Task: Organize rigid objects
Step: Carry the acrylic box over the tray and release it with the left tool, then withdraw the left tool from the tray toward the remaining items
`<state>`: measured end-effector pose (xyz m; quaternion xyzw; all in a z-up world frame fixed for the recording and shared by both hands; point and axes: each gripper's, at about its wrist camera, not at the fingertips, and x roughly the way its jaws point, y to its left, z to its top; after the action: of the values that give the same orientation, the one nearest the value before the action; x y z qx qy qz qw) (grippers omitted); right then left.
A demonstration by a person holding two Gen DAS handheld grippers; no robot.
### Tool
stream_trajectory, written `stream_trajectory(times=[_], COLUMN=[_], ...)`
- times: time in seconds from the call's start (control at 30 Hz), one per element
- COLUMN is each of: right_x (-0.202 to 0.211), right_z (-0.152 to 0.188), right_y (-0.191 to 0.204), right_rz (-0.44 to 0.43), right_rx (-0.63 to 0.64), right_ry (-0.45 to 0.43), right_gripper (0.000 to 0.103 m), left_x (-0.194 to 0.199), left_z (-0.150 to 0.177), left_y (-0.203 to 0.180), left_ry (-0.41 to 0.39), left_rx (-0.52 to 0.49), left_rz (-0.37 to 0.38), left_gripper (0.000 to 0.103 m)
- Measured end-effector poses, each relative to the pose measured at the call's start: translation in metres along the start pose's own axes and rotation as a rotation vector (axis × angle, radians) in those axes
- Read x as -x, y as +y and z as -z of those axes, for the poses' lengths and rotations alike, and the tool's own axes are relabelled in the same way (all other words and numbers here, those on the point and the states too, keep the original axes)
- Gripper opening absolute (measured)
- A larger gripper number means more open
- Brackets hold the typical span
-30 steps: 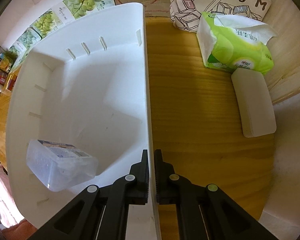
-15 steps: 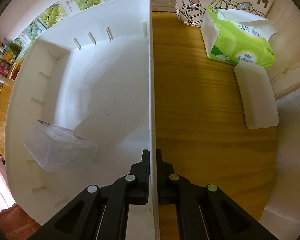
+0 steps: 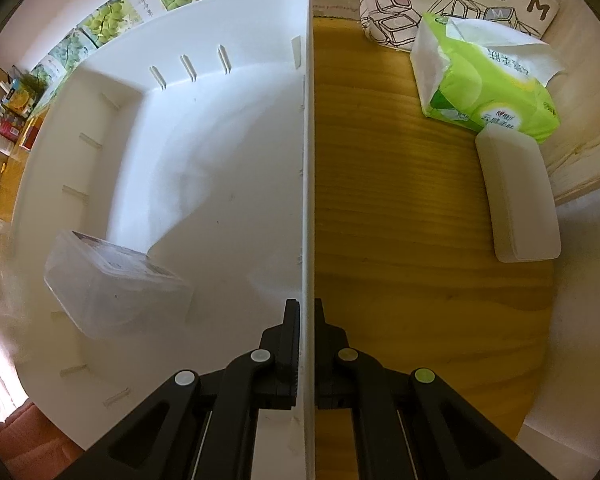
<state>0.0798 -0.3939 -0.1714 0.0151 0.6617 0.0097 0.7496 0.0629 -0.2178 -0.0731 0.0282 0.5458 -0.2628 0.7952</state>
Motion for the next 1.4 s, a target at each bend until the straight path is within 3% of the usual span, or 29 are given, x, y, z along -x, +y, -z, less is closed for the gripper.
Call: stream_trajectory(times=[0.47,0.87,0.97,1.13,1.4], right_x=[-0.006,-0.006,-0.007,-0.005,-0.007], right_z=[-0.003,-0.003,-0.003,-0.006,-0.006], right_y=[-0.01,-0.015,-0.017,-0.023,-0.028], right_rz=[-0.018,0.01,0.013,0.029,0.05], right_rx=[-0.073,-0.12,-0.146,-0.182,-0.225], right_ry=[0.019,0.022,0.025,0.033,0.052], right_gripper=[0.004,0.006,0.006,0.006,0.008], left_x=[0.015,0.027,0.03,0.031,0.017], left_z=[0.011,0.035,0.044,0.061,0.089], left_y=[0.027,0.085,0.102,0.128,0.173], left_ry=[-0.037,-0.033,-0.021,0.01,0.116], left_rx=[0.066,0.22,0.261,0.287,0.446], left_rz=[-0.066,-0.14,-0.154,-0.241,-0.195], left_gripper=[0.079,0.084,0.085,0.088,0.088])
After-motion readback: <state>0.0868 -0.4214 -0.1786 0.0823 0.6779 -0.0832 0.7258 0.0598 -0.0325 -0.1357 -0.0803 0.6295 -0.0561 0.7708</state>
